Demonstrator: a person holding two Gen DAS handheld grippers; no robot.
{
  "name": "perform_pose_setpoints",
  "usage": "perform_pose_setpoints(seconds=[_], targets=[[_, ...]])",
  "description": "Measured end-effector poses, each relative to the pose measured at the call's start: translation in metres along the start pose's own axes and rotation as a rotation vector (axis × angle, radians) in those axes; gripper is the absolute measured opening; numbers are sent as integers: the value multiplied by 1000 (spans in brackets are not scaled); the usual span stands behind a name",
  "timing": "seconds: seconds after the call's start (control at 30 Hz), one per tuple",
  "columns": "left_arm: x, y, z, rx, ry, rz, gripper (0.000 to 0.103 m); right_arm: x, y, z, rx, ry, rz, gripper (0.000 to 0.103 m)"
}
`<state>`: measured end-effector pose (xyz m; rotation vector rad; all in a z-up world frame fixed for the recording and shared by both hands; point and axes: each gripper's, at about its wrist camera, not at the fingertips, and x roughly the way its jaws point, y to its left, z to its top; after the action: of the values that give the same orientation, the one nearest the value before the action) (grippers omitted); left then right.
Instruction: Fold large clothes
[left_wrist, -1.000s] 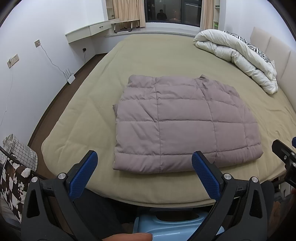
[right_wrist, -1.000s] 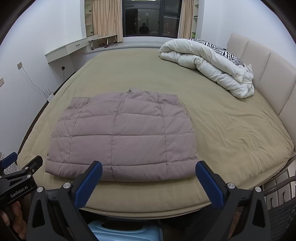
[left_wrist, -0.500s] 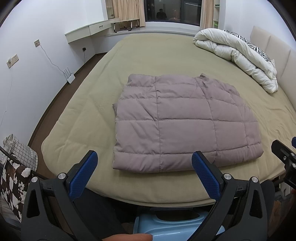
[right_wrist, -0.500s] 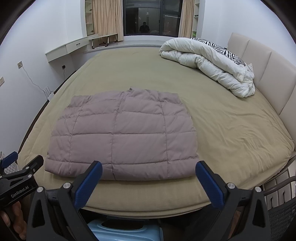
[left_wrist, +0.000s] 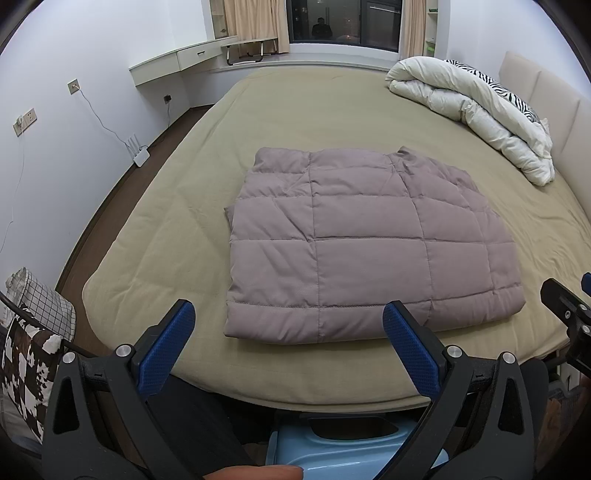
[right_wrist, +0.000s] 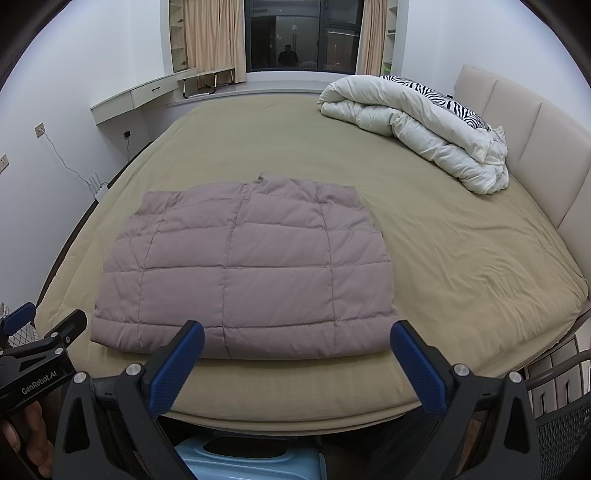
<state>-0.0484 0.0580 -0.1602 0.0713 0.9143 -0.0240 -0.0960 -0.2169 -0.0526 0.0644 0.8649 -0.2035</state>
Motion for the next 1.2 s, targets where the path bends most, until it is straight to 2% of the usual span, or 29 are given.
perform_pose_setpoints(seconds=[1.2], targets=[[-1, 0, 0, -8, -5, -7, 103, 1, 1, -1, -3, 3, 1, 103]])
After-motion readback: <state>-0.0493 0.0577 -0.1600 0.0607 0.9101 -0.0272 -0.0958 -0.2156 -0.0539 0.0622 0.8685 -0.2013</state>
